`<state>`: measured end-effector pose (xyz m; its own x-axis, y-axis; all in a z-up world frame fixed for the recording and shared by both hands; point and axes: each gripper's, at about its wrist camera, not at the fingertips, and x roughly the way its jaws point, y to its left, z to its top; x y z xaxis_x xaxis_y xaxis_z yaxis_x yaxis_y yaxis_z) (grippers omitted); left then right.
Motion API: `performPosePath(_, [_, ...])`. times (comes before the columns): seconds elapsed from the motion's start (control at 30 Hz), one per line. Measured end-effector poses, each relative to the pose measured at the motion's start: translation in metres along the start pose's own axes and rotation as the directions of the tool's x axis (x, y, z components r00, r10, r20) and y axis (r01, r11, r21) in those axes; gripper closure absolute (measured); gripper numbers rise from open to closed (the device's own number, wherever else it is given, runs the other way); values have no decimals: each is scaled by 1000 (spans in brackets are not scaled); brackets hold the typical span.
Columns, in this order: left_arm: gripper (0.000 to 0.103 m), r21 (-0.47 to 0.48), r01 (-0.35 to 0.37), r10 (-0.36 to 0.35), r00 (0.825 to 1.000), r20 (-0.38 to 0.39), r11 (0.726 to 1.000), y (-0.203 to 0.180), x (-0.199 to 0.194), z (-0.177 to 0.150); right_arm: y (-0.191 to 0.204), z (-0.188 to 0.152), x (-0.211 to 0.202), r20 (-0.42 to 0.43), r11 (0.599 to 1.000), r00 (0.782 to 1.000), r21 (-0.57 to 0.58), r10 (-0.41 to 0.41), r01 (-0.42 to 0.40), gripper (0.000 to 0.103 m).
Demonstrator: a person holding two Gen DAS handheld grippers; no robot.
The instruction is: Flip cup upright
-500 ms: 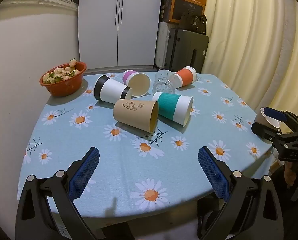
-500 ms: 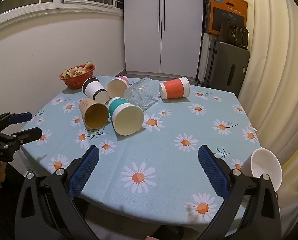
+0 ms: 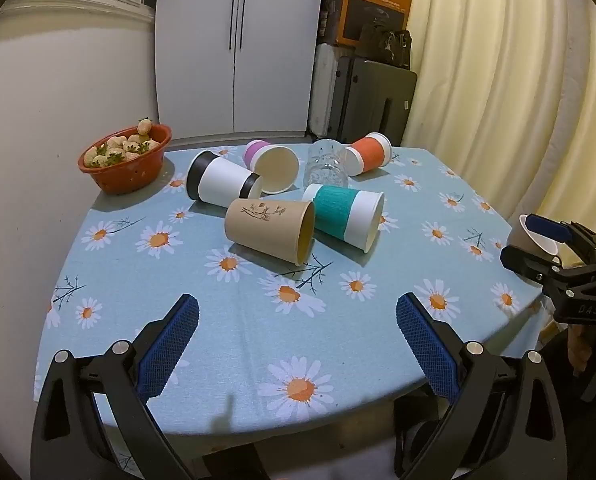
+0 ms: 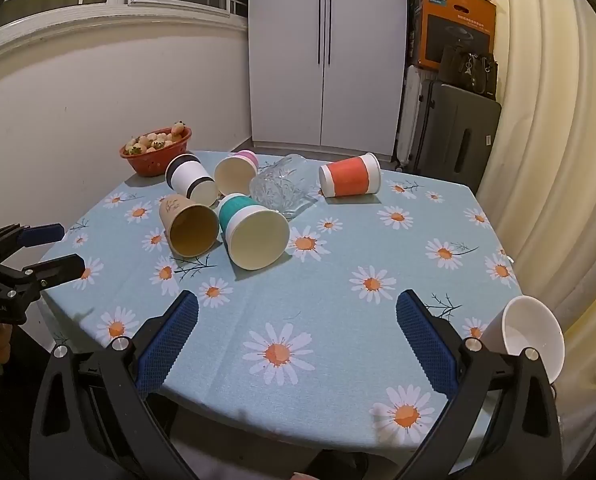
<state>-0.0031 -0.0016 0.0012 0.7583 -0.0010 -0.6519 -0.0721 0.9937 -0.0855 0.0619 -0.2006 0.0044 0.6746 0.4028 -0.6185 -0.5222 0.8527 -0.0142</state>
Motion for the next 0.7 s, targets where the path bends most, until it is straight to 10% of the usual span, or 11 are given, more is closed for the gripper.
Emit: performPosePath(0.7, [6, 12, 7, -7, 1000, -14, 1000, -3, 5, 0, 1, -1, 4, -10, 1000, 1000, 2, 7, -7, 4])
